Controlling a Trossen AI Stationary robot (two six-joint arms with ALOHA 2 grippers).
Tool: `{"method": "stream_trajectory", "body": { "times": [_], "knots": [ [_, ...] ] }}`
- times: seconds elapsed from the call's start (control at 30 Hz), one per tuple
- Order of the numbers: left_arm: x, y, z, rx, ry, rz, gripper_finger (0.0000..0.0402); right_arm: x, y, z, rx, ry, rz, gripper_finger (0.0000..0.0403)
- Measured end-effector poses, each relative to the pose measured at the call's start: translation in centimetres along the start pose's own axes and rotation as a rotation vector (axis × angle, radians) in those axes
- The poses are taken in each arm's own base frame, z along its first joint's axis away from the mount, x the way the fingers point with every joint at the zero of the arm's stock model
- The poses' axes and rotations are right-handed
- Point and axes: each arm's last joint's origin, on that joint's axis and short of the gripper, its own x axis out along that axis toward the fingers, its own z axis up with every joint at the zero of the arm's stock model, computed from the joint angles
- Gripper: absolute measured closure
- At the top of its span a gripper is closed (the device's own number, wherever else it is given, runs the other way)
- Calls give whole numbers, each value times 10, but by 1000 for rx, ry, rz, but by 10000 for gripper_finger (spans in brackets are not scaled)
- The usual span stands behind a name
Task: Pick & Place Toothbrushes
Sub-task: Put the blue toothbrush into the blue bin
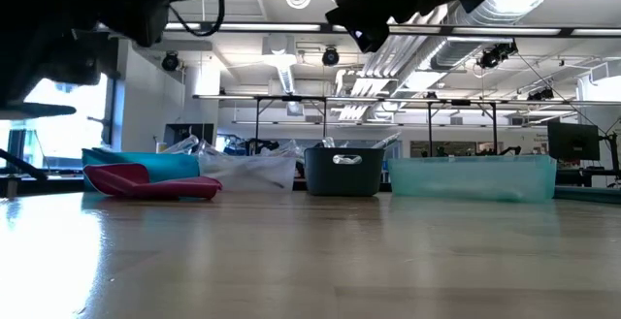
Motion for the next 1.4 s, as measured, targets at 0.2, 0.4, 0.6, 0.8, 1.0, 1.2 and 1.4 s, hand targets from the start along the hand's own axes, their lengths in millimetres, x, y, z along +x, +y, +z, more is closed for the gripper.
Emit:
{"method": "stream_trajectory", "body": {
  "times": [0.2,0.4,0.6,0.8,1.0,1.2,1.4],
  "knots": [
    [-37,8,11,40,-66,126,396,0,0,-4,16,40,0,282],
    [-75,23,20,98,-198,187,396,0,0,-5,14,46,-2,282],
    [-107,49,23,119,-298,254,396,0,0,-5,11,46,-3,282],
    [-131,74,28,161,-398,355,396,0,0,-5,9,46,-3,282],
    [-150,102,34,162,-468,555,396,0,0,-5,-15,47,-3,282],
    [-165,131,41,123,-493,741,396,0,-1,-5,-16,47,-9,282],
    [-181,160,51,94,-536,813,396,0,-3,-5,-18,48,-83,282]
  ]
}}
